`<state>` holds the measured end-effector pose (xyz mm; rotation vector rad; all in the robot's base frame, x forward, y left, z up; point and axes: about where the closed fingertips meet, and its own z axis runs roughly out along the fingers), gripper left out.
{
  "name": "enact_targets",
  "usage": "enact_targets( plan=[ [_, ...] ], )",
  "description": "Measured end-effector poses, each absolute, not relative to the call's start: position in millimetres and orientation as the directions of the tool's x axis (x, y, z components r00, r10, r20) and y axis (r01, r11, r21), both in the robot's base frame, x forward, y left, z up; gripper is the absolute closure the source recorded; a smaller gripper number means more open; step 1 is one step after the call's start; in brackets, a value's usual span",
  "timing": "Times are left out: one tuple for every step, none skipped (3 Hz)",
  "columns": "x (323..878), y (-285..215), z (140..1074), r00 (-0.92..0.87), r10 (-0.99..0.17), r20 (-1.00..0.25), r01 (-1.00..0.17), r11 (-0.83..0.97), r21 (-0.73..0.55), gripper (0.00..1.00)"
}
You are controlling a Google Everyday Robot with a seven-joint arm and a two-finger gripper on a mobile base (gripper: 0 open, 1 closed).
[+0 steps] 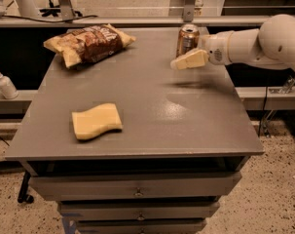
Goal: Move orange can near brown chip bag
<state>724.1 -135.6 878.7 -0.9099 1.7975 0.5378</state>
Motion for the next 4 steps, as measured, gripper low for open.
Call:
enact_targets(
  plan=[
    [751.1,-128.0,877.0,-0.17,-0.304,-0.937,-0.773,0.631,-0.065,0.15],
    [767.6,-127.7,875.8,-0.155,-0.283,-0.947,-0.754,0.653,-0.072,0.39],
    [772.1,-131.0,880.2,-0.155,-0.267,-0.951,-0.74,0.669,-0.067,0.62],
    [766.0,-132.5,901.4,-0.152,-0.254,-0.955,-0.726,0.685,-0.066,0.85]
  ],
)
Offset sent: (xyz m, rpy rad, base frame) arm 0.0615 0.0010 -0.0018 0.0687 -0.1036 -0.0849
